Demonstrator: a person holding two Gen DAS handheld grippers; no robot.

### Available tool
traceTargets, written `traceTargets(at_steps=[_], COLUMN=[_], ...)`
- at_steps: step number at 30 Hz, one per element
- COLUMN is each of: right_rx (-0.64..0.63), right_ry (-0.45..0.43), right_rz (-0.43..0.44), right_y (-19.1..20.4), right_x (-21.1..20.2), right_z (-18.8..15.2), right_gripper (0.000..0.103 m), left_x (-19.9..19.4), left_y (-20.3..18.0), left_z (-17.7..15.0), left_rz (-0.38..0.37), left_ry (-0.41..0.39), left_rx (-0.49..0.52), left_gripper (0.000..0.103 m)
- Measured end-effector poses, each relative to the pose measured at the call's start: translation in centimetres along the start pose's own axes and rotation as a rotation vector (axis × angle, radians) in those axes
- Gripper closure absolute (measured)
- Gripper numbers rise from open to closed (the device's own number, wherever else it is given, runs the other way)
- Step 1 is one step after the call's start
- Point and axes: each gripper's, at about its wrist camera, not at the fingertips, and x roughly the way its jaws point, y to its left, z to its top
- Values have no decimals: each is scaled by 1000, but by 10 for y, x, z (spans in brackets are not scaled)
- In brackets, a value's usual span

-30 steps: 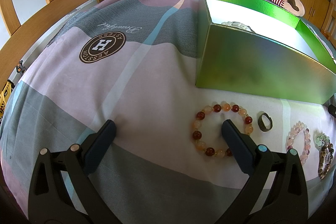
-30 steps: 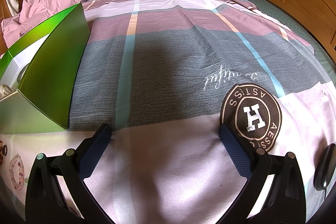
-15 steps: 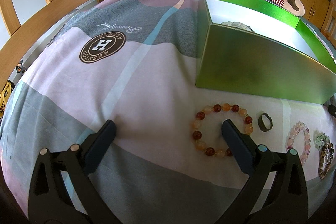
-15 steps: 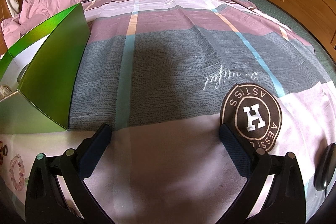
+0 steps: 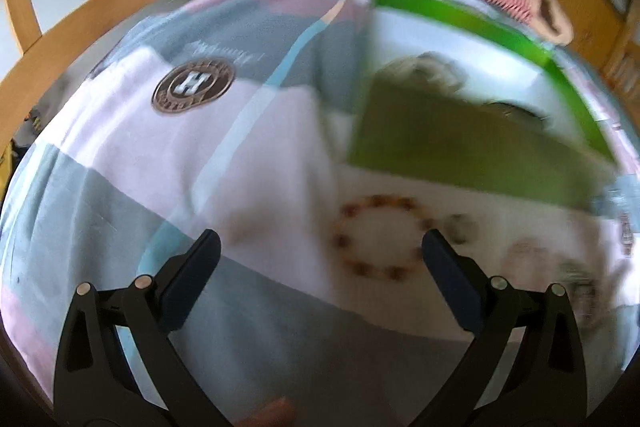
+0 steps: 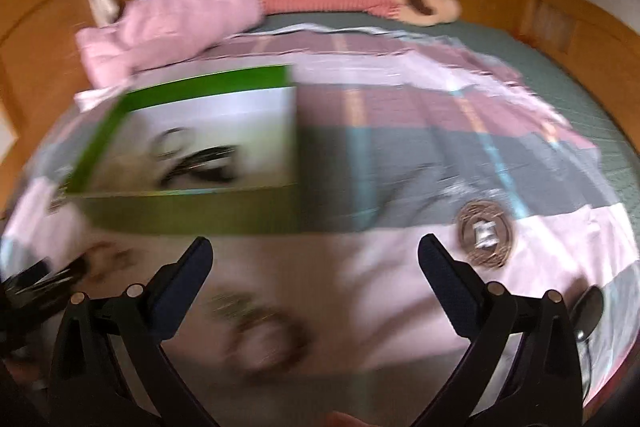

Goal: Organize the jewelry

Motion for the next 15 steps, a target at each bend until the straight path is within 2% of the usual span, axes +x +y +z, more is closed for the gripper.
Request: traceTargets(at_steps=[2, 5, 9, 15], right_rx=[-44, -109, -103, -115], right_ry=[-10, -36, -39, -28], right_rz=[48, 32, 52, 52], right_y=[19, 35, 41, 44], right_x=[-10, -18, -22, -21], right_z=[-1, -2, -1, -4], right_gripper=[2, 2, 2, 2], left_x=[-20, -45, -70, -82], left_y=[-14, -31, -39, -45], left_z=[2, 6, 11, 16], left_rz=[14, 51, 12, -15], left_ry=[-51, -105, -177, -199], left_rx=[60, 126, 147, 172], left_gripper=[3, 3, 3, 3])
